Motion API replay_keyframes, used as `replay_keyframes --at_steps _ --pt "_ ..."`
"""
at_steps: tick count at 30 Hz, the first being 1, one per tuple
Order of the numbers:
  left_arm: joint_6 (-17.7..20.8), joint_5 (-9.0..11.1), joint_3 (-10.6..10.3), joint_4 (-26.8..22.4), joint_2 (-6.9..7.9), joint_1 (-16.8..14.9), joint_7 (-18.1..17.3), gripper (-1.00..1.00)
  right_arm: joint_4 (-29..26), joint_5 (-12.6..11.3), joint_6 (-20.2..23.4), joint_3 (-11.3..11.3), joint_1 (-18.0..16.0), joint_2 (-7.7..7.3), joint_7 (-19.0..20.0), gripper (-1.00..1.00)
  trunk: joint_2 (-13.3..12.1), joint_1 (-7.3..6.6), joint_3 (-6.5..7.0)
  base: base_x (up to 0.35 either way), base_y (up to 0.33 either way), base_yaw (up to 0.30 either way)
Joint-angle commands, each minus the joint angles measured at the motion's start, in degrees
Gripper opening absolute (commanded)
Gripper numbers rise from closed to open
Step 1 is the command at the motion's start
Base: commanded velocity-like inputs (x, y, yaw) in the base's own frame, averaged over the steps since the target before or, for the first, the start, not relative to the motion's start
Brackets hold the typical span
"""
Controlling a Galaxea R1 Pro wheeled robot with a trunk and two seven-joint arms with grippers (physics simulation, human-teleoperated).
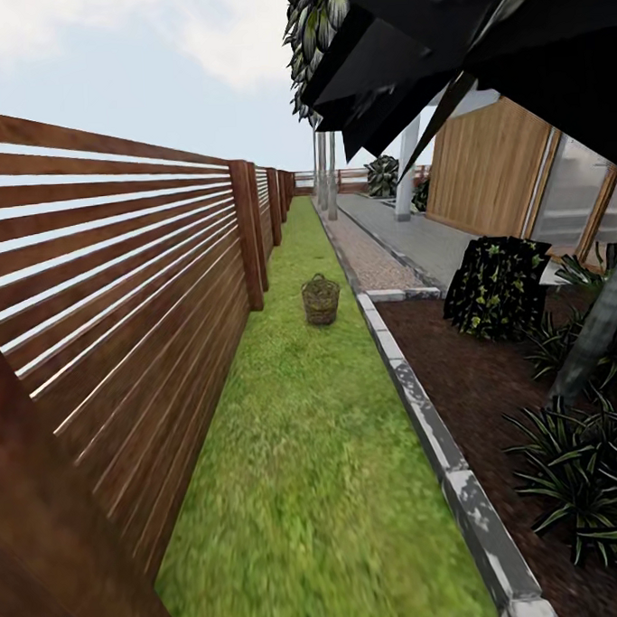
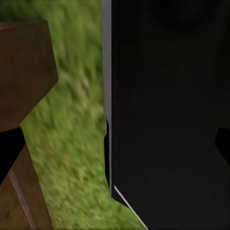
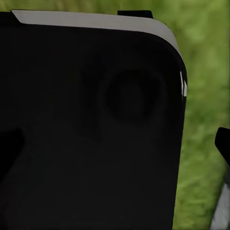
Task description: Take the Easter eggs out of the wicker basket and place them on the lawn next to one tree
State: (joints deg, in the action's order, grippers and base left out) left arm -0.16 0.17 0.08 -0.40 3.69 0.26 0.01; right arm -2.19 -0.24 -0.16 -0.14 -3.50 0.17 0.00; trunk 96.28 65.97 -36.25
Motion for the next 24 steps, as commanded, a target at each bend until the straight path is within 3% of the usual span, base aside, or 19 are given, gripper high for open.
replay_keyframes --at_steps 1,20,24 --pt "0.0 0.0 0.0 0.0 0.0 0.0 0.0 1.0 0.0 0.0 0.0 0.0 0.0 0.01 0.0 1.0 0.4 0.22 -0.22 0.0 0.0 0.0" --pt "0.0 0.0 0.0 0.0 0.0 0.0 0.0 1.0 0.0 0.0 0.0 0.0 0.0 0.01 0.0 1.0 8.1 4.4 -3.63 0.0 0.0 0.0" --pt "0.0 0.0 0.0 0.0 0.0 0.0 0.0 1.0 0.0 0.0 0.0 0.0 0.0 0.01 0.0 1.0 8.1 4.4 -3.63 0.0 0.0 0.0"
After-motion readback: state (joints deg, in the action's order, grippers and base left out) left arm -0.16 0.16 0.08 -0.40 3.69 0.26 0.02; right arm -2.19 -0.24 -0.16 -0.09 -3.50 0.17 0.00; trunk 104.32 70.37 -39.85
